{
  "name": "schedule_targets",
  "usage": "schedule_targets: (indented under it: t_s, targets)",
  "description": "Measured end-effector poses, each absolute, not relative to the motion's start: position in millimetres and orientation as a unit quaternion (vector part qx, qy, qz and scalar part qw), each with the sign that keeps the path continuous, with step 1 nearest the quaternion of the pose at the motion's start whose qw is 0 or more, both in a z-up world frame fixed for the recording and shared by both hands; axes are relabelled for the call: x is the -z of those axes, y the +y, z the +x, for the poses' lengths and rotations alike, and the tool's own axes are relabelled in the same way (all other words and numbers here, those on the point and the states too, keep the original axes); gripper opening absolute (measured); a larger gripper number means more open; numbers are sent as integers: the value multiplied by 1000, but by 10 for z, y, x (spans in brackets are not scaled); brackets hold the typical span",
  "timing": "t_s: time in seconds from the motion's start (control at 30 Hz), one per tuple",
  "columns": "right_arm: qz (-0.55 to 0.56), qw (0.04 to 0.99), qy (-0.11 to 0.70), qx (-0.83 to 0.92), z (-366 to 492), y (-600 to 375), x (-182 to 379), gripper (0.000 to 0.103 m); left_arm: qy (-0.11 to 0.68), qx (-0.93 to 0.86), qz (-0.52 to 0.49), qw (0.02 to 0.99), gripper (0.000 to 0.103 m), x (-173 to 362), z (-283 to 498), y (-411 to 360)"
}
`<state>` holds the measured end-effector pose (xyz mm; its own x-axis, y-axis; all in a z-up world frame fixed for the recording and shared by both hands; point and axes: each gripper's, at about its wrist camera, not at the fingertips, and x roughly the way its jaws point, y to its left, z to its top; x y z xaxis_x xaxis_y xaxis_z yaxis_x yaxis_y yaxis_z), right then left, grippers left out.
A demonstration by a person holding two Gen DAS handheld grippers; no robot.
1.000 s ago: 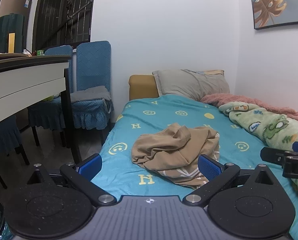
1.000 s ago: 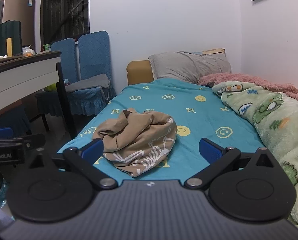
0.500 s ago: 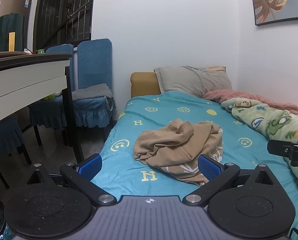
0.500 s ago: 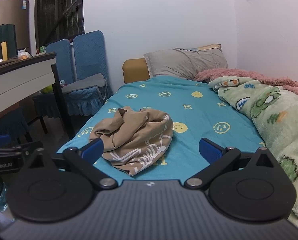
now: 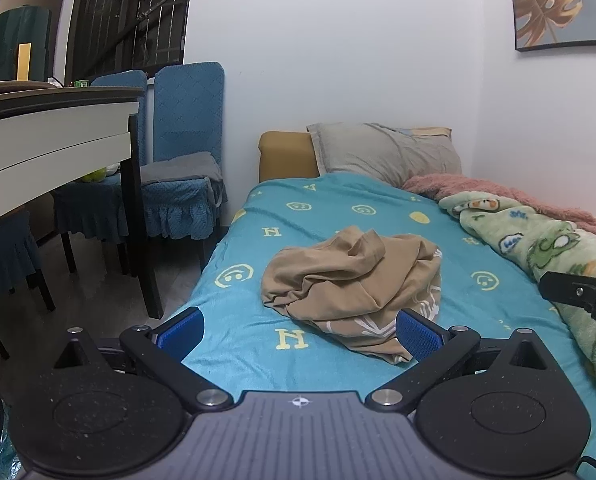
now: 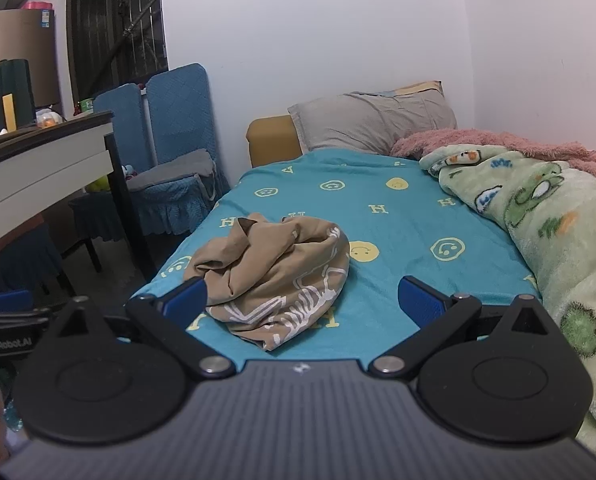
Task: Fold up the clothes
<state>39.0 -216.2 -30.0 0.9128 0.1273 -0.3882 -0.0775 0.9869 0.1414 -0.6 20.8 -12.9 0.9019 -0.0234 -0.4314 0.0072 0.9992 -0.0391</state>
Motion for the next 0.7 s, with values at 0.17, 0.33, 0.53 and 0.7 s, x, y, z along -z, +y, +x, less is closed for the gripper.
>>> schedule_targets:
  t_s: [0.17,0.33,0.53,0.7]
  targets:
    - [71,979,186,-53,372,-2190,273,103,223,4,-18,975,103,135,13,204]
    - [99,981,161,-52,341,-2235,163,103,218,5,-22,976,103,145,22,186]
    - [107,981,154,-51,447,-2241,-76,103,237,7,-20,971,103,172,160,105]
    - [127,978,154,-59,657,-2404,-384,103,258,42,10,965,103,240,471,-105]
